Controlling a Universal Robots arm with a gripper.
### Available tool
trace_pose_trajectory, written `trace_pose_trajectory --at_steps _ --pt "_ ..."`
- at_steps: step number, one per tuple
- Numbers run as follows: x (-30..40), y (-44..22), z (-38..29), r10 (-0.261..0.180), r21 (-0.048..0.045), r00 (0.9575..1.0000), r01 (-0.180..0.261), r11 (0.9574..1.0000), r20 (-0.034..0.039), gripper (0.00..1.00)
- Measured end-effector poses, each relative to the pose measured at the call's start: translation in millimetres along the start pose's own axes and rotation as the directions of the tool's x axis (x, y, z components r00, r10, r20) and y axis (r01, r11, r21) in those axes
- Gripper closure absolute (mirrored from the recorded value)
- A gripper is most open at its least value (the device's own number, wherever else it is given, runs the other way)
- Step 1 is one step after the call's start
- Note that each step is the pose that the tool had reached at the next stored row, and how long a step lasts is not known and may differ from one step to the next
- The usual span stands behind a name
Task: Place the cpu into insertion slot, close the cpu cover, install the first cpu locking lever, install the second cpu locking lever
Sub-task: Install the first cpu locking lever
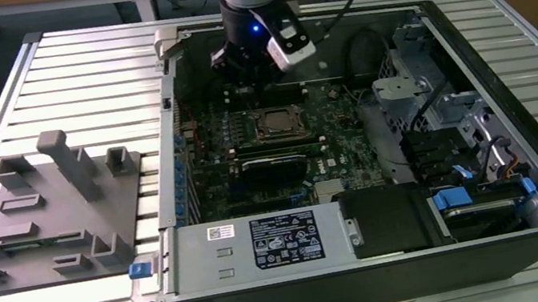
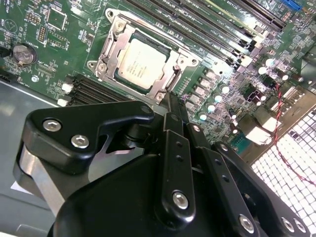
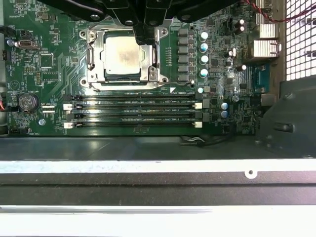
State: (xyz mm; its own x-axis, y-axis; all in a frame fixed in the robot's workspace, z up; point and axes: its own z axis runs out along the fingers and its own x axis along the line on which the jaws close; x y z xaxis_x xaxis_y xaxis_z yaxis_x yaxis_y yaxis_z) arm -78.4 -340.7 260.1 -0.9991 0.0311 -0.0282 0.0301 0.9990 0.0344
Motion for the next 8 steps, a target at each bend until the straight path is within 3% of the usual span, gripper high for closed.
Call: trace_pose_trajectory --at_steps 8 --pt "0.0 0.1 -1.3 0.000 0.0000 1.0000 0.000 1.0000 0.0000 0.90"
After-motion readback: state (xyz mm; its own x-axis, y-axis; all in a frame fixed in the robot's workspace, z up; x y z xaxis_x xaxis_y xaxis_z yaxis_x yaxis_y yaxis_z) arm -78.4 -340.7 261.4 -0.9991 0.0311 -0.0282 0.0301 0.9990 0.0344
